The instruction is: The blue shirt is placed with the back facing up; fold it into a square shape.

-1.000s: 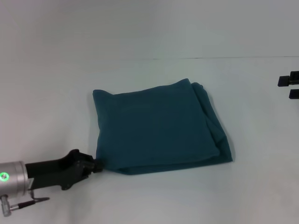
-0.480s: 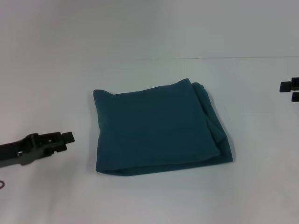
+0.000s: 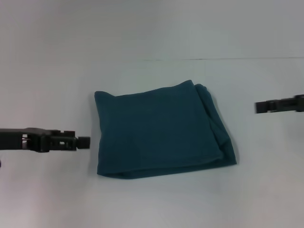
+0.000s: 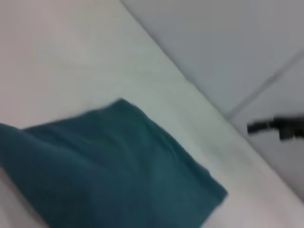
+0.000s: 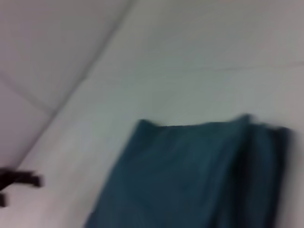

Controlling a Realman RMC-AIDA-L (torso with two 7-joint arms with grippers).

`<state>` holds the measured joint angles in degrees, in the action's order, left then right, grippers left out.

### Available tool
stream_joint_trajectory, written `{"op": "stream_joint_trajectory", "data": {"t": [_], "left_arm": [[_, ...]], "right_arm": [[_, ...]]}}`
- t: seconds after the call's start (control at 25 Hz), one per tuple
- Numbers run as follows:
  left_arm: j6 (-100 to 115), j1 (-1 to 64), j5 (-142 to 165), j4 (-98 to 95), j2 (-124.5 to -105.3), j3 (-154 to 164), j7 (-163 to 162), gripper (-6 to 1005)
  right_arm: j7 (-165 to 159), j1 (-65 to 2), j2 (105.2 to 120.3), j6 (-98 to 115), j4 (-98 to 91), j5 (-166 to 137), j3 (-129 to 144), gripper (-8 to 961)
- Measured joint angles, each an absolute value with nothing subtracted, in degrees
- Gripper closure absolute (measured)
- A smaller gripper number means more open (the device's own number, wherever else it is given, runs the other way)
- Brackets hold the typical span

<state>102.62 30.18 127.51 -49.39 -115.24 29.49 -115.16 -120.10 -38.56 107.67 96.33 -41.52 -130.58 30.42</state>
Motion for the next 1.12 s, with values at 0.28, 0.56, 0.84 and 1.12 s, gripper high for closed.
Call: {"op": "stream_joint_trajectory", "data": {"t": [0.28,0.56,0.84,1.12], "left_arm": [[103.12,35.44,134.00,-49.50,-114.46,36.49,-114.04,94],[103.29,36.73,134.26,-49.63,-114.89,40.24,-113.47,48],[101.98,38.08,133.42,-49.35,-117.20,42.42,-110.82,49],[100.97,40.44,133.05,-48.58,-118.39,42.78,-108.68,49]], "right_arm": [[-114.14,-43.04,112.57,98.28,-41.44,-129.32,40.99,98],[-114.22,-45.67,115.14,96.93,-41.63,-129.48,51.85,198],[-114.22,-46.28,115.56,96.91,-41.67,-129.48,54.53,198],[-113.03,-44.51,114.89,98.06,-41.72,-128.65,53.51,197]]}}
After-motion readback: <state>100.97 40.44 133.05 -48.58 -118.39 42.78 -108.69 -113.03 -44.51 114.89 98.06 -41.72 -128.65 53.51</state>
